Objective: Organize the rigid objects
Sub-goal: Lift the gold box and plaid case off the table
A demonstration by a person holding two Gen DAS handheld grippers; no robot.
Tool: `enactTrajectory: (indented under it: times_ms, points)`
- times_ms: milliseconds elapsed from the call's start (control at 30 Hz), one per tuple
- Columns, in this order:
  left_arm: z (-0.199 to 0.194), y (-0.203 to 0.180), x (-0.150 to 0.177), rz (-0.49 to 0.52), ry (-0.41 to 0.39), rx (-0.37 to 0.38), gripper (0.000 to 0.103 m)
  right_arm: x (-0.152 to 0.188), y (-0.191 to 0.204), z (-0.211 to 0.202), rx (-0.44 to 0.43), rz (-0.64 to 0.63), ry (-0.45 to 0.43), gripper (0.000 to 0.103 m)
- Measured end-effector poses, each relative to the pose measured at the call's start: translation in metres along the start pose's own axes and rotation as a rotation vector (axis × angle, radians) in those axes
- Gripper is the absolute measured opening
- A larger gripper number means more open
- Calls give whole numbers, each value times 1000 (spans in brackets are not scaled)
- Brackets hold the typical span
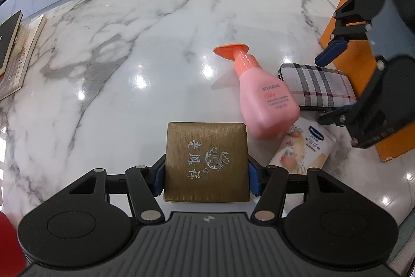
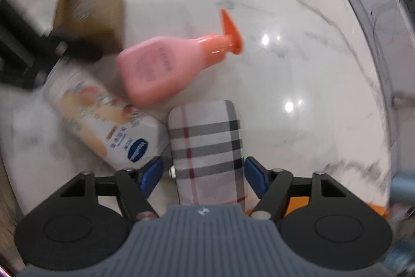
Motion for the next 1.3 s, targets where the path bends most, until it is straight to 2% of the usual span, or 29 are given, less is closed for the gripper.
enactTrajectory:
  times_ms: [67,167,200,467,600,767,900,967,1033,1300]
  points:
    - [0,0,0,1,-1,2,68,0,-8,1,-35,74,-17,76]
    - [0,-1,1,5,3,4,68,1,-8,0,-43,122,-26,71]
    - [-1,-1,1,6,5,4,68,1,-5,1,-41,130,-25,65]
    - [-4,-1,8,5,26,-8,68,11,26,3,-26,130,-5,66]
    - [0,-1,9,3,33,-8,69,13,31,3,0,81,-23,80]
    - [0,-2,9,22,29,-8,69,12,20,7,-57,134,1,84]
    - [0,-2,9,29,29,-9,68,12,19,11,-109,123,12,80]
    - [1,-2,9,27,28,-10,67,12,16,12,-122,136,5,75]
    - [0,-2,9,24,28,-14,67,14,15,10,-155,173,-7,65]
    - [-1,-1,11,6,27,-9,67,23,31,7,-129,255,-40,65]
Point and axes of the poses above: each gripper's, at about its wrist camera, not at the fingertips, and z roughly the way its jaws point, y to its left, x to its underside, the point moved 4 cm from there along z, roughly the way its jaws point, and after that the axes turned 12 degrees about -x, right-handed, at the moved point
